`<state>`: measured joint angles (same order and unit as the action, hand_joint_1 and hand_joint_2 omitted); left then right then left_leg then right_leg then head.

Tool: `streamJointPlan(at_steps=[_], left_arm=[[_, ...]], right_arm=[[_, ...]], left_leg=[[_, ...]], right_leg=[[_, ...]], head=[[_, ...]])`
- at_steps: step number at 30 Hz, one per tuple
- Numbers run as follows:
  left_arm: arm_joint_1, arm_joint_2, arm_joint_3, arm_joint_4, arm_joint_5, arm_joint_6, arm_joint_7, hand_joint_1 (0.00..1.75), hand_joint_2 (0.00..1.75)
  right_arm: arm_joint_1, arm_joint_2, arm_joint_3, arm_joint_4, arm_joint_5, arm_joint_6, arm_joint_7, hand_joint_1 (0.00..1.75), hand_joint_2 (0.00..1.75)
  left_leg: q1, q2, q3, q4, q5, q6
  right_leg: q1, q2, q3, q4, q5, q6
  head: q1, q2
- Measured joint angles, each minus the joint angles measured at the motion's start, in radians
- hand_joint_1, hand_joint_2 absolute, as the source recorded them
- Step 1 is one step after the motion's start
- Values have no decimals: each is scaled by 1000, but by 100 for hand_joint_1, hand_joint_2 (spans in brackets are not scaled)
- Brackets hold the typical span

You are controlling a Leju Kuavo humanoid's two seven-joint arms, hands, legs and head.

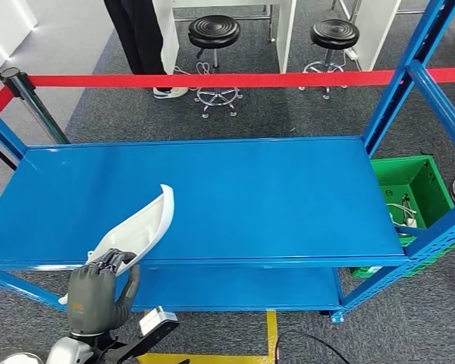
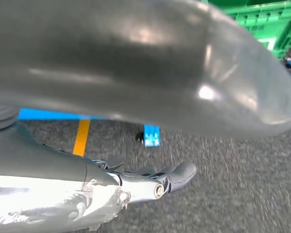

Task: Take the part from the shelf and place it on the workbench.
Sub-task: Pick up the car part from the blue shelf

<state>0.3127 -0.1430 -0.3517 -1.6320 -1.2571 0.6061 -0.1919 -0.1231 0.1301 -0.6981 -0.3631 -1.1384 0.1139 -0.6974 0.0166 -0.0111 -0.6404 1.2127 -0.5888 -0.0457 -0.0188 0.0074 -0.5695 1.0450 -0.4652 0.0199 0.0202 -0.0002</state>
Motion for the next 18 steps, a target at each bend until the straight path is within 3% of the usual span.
streamJointPlan(at_steps=[1,2,3,5,7,8,10,12,15,16,17,18], left_arm=[[0,1,-1,2,3,2,-2,175,175],[0,1,-2,4,6,3,-4,175,175],[0,2,-3,6,9,4,-6,175,175],[0,3,-8,9,11,5,-9,175,175],[0,4,-13,10,11,6,-11,175,175],[0,4,-15,11,11,7,-12,175,175],[-1,4,-18,13,11,7,-12,175,175],[-3,4,-23,15,11,8,-12,175,175],[-4,4,-26,19,11,8,-12,175,175],[-3,4,-26,21,11,8,-12,175,175],[-4,4,-26,23,11,8,-12,175,175],[-4,4,-26,25,11,8,-12,175,175]], right_arm=[[2,0,1,0,0,-2,0,0,0],[3,0,1,0,-1,-5,0,0,0],[3,0,2,0,-1,-6,0,0,0],[2,0,5,0,-1,-7,0,0,0],[-1,0,7,0,-1,-7,0,0,0],[-1,0,8,0,-2,-7,0,0,0],[4,-2,8,0,-3,-7,0,0,0],[10,-4,9,0,-5,-8,-1,0,0],[10,-5,9,1,-14,-8,-1,0,0],[9,-5,9,1,-15,-8,-1,0,0],[10,-5,9,1,-15,-8,-1,0,0],[11,-5,9,0,-16,-8,-1,0,0]], left_leg=[[-1,0,-18,49,-16,2],[-2,0,-20,65,-12,6],[-4,-1,-3,43,11,12],[-10,-20,73,-82,68,32],[-14,-47,133,-189,93,42],[-15,-53,141,-209,92,43],[-14,-41,136,-223,102,45],[-10,-23,126,-237,121,54],[-11,9,102,-243,147,62],[-11,20,93,-243,154,63],[-12,32,83,-243,161,63],[-12,43,74,-242,168,61]], right_leg=[[3,2,-8,0,6,-3],[6,6,-15,0,11,-5],[9,12,-21,0,17,-6],[13,30,-32,0,29,-3],[14,49,-43,0,43,6],[12,58,-49,-1,51,14],[8,73,-59,-9,67,29],[9,55,-77,10,42,41],[10,10,-127,162,-78,52],[10,5,-137,216,-99,55],[9,2,-134,245,-99,58],[9,-1,-114,242,-79,61]], head=[[0,0],[0,0],[0,0],[0,0],[1,0],[1,0],[0,0],[3,0],[11,0],[10,0],[10,0],[11,0]])
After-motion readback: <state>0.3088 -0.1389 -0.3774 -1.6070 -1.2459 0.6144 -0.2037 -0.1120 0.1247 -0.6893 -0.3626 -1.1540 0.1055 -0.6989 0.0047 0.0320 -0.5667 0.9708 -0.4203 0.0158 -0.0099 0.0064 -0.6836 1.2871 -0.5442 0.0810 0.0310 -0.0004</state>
